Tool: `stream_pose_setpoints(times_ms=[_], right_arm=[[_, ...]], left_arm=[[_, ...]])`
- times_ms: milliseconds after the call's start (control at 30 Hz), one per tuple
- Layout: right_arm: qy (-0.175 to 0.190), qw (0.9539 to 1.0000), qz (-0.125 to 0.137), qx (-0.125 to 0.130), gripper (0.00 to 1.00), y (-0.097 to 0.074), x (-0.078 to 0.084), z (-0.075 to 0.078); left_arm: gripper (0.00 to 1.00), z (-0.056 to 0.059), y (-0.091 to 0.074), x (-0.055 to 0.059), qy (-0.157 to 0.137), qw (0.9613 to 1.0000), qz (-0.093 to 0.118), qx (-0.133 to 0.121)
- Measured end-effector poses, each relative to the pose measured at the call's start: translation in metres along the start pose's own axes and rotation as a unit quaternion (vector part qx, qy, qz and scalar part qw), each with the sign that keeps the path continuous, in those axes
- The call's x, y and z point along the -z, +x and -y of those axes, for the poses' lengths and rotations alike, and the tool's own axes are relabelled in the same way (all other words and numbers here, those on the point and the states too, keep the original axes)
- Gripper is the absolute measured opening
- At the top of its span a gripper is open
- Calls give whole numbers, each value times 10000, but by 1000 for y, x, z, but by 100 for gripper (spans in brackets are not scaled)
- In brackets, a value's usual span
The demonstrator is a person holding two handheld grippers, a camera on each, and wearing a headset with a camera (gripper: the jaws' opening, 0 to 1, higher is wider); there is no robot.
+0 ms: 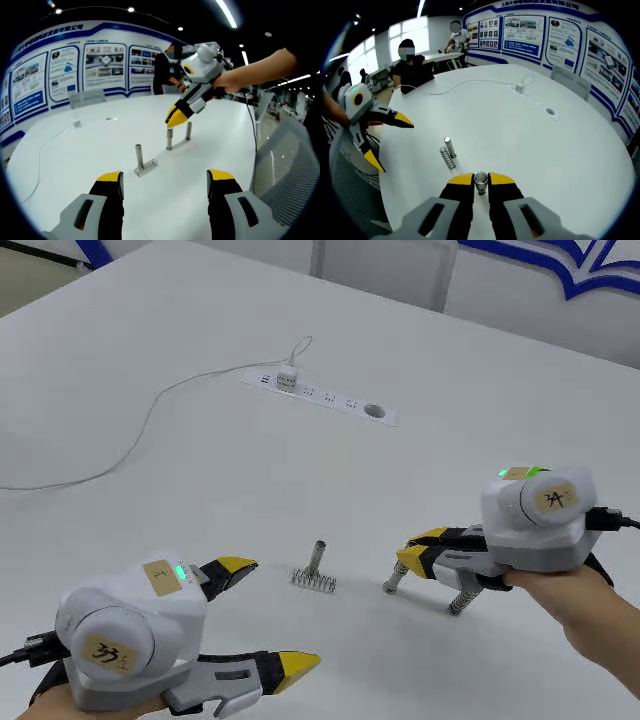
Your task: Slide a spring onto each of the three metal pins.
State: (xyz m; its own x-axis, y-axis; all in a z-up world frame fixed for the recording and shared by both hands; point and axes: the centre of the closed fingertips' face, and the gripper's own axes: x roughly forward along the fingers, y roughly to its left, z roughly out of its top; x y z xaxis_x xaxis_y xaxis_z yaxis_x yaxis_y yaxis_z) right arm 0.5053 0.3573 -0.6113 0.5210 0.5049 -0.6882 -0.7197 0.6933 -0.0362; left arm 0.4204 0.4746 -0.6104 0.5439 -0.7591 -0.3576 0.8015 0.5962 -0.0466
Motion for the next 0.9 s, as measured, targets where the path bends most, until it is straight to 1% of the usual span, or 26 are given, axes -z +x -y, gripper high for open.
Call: stream_pose_setpoints(times_ms=[100,300,467,900], right_arm=[[-5,10000,-69,-9,11,4,5,0],[30,9999,-122,-15,11,8,11,-1],[50,9999,-154,-16,11,11,13,0],[81,9997,-226,-15,11,17,19,0]], left_arm=[[69,1,0,1,17,10000,-15,10],[69,0,0,2,-11,10000,-34,-3],[69,0,0,3,-6,10000,-72,-6],[69,0,-1,3,-3,10000,-78,-1]])
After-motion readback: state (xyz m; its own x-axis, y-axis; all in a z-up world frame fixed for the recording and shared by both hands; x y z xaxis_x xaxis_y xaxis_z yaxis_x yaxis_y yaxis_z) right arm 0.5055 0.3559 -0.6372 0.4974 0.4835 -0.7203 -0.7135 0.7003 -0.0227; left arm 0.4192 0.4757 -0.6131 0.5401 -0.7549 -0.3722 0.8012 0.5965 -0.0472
